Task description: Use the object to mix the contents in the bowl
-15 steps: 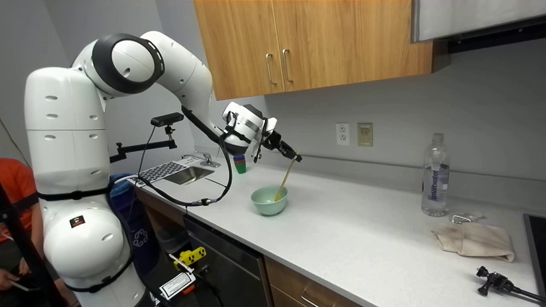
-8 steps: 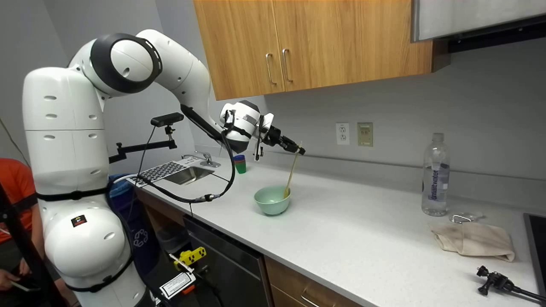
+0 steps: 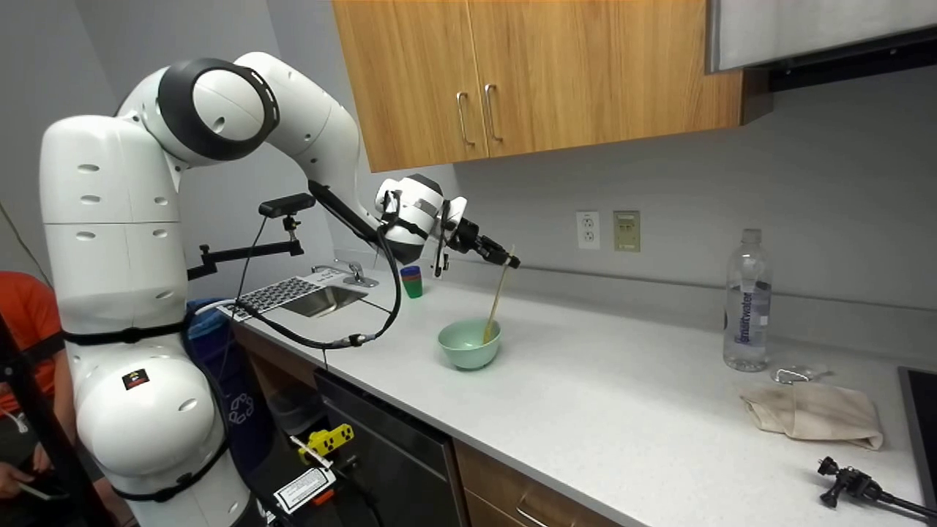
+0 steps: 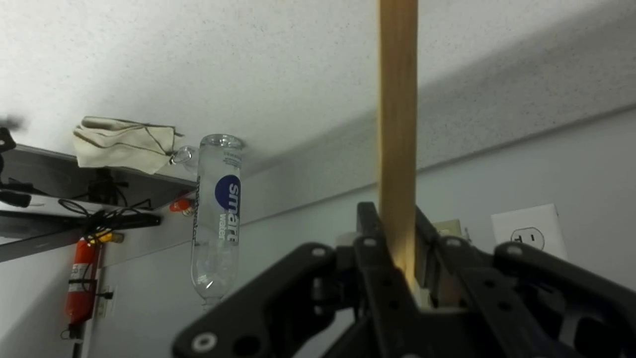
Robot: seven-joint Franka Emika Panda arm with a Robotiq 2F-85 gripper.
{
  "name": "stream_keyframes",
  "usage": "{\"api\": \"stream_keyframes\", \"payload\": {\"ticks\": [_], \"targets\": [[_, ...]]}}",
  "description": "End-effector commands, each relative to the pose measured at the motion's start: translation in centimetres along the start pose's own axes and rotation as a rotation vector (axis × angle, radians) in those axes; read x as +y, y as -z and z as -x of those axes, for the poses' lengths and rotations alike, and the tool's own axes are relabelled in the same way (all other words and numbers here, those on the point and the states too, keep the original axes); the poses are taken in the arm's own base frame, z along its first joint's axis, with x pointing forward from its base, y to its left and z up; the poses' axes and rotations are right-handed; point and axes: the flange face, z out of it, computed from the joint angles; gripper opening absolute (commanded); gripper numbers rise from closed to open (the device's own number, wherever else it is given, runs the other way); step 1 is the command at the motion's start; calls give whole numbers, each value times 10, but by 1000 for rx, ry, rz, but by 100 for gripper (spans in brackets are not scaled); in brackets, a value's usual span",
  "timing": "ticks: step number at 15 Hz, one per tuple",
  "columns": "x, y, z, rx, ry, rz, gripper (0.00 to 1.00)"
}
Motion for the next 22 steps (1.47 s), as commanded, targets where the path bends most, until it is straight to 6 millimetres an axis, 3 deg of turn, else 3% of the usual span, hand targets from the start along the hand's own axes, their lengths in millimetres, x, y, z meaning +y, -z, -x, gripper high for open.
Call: {"api": "stream_keyframes", "payload": {"ticks": [1, 5, 17, 22], "targets": [[1, -7, 15, -101, -28, -21, 4], [0, -11, 21, -150, -49, -36, 4], [-2, -12, 10, 112, -14, 71, 4], [-10, -9, 25, -15, -25, -14, 4]]}}
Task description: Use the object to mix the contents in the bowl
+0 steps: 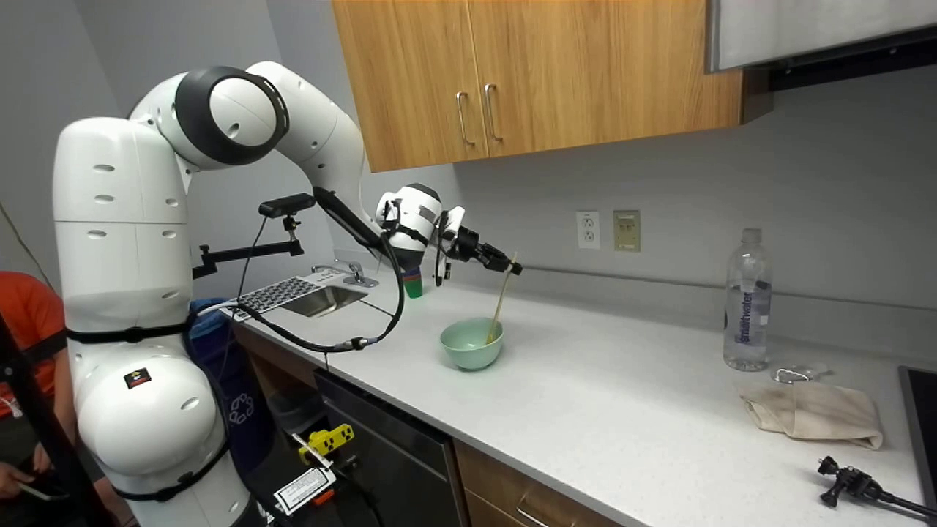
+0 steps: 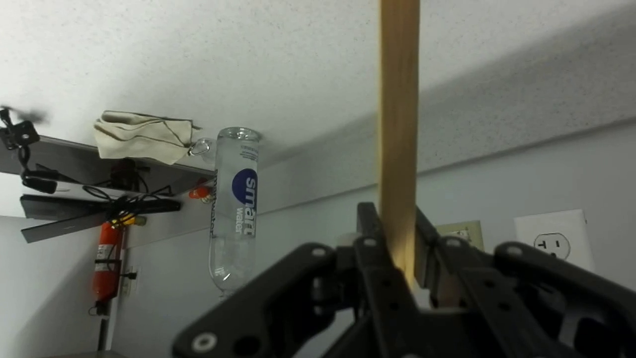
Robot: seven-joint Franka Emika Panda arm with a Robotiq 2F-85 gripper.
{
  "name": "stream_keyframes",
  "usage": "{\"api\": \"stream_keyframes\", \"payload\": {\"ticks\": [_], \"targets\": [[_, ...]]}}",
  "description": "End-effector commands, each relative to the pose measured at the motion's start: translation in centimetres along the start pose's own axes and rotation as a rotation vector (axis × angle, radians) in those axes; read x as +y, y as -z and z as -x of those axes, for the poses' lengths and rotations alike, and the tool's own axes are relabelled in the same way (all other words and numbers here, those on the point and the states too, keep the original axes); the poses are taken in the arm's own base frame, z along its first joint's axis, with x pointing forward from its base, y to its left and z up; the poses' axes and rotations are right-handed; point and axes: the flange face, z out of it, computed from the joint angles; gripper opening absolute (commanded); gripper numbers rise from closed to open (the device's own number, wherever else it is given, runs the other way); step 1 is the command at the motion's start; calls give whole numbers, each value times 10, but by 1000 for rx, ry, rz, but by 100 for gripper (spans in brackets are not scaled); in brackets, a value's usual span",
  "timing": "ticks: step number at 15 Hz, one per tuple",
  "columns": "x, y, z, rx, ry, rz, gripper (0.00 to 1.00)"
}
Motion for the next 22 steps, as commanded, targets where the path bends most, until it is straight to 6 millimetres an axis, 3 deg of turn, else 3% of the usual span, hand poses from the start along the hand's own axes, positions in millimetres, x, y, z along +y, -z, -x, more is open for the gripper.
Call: {"api": "stream_keyframes", "payload": {"ticks": [1, 4, 10, 19, 22], "targets": [[1, 14, -4, -116, -50, -70, 4], [2, 15, -5, -215, -71, -176, 4], [16, -7, 3, -221, -64, -123, 4], [12, 2, -3, 69, -25, -1, 4], [11, 2, 1, 84, -17, 22, 4]]}}
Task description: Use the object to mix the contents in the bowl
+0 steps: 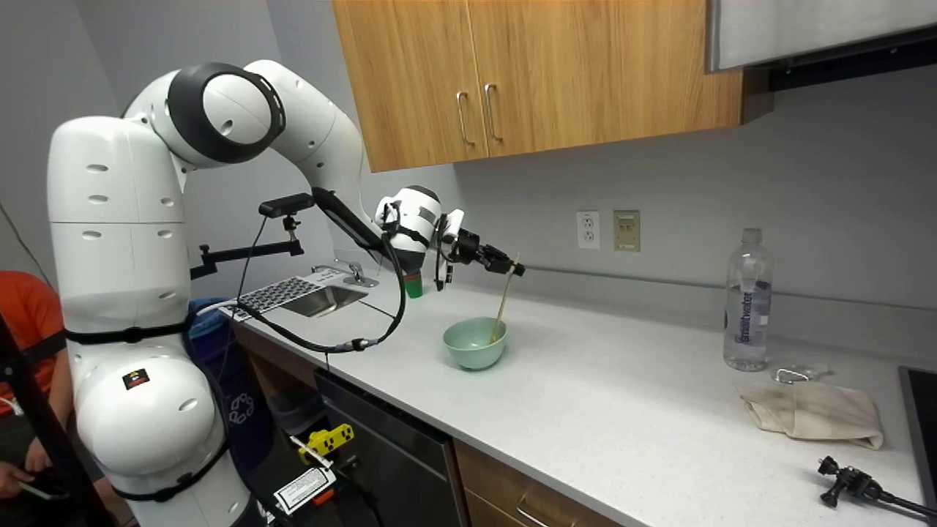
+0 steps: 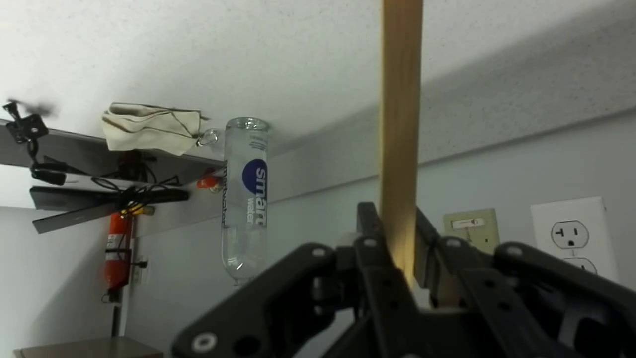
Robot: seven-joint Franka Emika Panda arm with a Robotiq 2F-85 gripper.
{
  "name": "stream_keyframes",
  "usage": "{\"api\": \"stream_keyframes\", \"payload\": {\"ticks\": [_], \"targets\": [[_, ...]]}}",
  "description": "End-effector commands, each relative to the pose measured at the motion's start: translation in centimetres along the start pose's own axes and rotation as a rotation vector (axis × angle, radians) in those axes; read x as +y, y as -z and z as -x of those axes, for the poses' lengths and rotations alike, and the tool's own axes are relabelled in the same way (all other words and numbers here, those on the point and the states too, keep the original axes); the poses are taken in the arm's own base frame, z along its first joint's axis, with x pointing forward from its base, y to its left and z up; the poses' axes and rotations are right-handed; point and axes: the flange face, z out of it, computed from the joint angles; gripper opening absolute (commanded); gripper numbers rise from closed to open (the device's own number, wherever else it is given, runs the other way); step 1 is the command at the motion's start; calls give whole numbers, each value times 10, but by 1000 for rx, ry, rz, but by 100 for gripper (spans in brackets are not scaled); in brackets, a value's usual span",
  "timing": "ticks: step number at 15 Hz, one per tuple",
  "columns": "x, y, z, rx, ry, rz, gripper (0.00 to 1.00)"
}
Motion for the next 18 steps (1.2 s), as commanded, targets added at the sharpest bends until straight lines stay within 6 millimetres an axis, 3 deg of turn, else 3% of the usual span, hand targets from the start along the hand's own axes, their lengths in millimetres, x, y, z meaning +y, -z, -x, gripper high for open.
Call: {"api": "stream_keyframes", "payload": {"ticks": [1, 4, 5, 8, 12, 18], "targets": [[-2, 5, 1, 19, 4, 4, 4], [-7, 11, 13, -119, 47, -106, 4], [0, 26, -10, -135, 59, -153, 4], [-1, 37, -19, -245, 74, -281, 4], [3, 36, -14, -280, 106, -235, 4], [3, 17, -6, -262, 69, -183, 4]]}}
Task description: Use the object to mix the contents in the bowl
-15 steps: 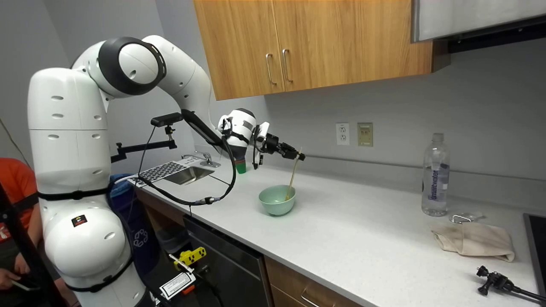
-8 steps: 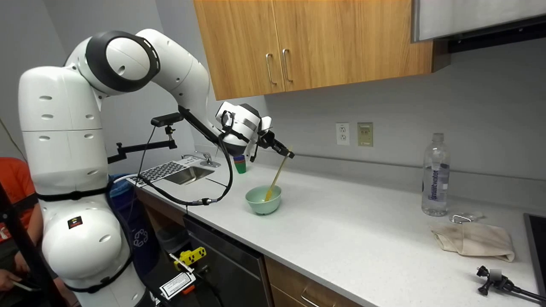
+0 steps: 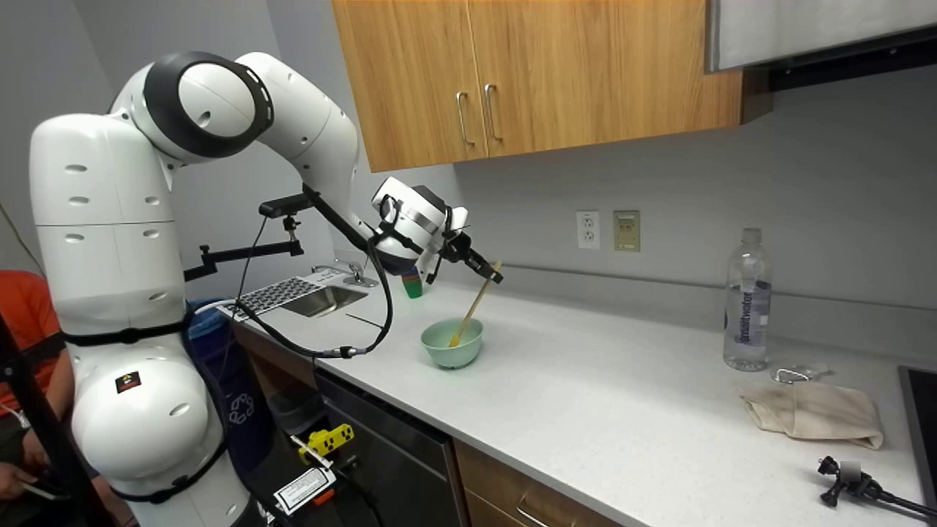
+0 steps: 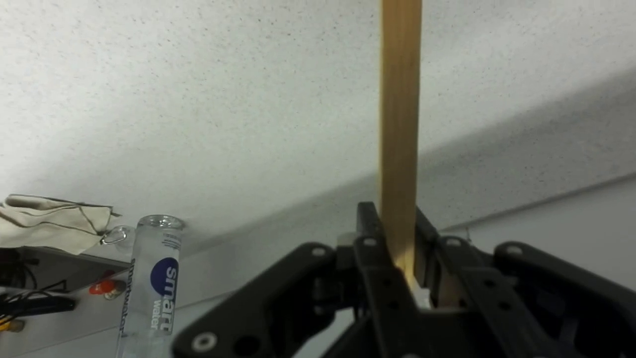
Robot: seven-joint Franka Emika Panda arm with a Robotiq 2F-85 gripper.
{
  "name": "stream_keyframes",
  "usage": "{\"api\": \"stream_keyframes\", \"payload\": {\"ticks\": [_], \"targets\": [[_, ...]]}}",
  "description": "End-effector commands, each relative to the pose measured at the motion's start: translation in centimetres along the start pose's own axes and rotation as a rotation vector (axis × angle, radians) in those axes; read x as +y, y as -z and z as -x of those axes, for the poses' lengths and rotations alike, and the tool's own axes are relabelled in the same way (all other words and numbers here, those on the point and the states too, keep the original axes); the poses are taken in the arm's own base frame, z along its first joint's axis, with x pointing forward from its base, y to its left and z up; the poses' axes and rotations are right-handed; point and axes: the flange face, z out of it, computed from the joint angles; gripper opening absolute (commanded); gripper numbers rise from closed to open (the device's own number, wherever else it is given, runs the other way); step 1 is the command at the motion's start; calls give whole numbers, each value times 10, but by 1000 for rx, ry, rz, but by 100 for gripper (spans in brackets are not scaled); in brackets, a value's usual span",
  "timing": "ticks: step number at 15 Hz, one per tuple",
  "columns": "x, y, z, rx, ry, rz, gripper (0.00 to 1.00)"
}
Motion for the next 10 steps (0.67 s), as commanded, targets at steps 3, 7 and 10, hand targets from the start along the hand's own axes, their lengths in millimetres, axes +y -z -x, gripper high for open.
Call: {"api": "stream_keyframes", "payload": {"ticks": [3, 7, 10], "targets": [[7, -5, -15, 93, -48, 61, 4], [10, -8, -18, 135, -76, 92, 4], [11, -10, -15, 124, -86, 99, 4]]}}
